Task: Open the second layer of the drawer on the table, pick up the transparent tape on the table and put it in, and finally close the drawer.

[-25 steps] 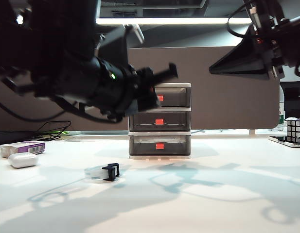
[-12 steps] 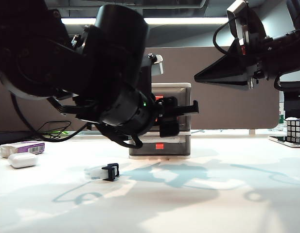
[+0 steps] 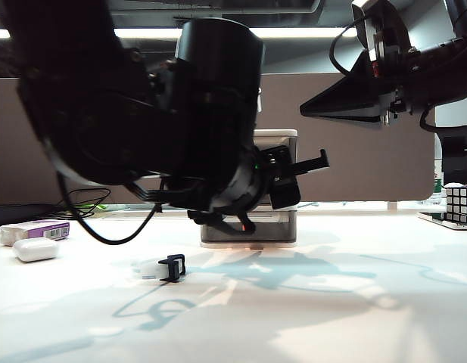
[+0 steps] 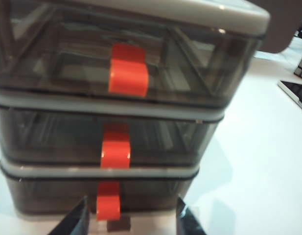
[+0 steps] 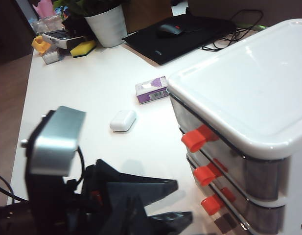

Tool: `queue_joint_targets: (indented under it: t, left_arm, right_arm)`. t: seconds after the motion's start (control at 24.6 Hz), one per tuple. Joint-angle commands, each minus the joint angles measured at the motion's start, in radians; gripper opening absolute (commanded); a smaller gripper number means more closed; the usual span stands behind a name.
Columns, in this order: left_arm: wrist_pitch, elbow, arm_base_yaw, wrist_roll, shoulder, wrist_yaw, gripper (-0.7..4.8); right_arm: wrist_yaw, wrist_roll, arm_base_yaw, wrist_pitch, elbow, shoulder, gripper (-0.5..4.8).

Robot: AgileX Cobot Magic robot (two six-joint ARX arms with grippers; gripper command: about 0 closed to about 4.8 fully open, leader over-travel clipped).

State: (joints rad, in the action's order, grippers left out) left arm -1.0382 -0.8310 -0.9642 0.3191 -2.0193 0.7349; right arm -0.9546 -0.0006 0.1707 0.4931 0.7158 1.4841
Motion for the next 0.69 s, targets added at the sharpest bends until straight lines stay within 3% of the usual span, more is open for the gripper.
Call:
queue_joint_targets:
  t: [0.04,0.28,0.69]
  left_arm:
    - [-0.011,-0.035,0.000,-0.018,-0.024,0.014,2.14]
    - [-0.011,-0.066,0.007,-0.061,-0.039,0.083,2.13]
    - [-0.017,-0.066,0.045,-0.058,-0.050,0.050,2.09]
  right_arm:
    - [-0.008,-0.008,0.000,0.014,0.005,-0.002,-0.05]
    - [-0.007,-0.009,0.000,0.013,0.005,-0.002,-0.05]
    - [-0.006,-0.009,0.001,0.021,0.005,0.022,-0.05]
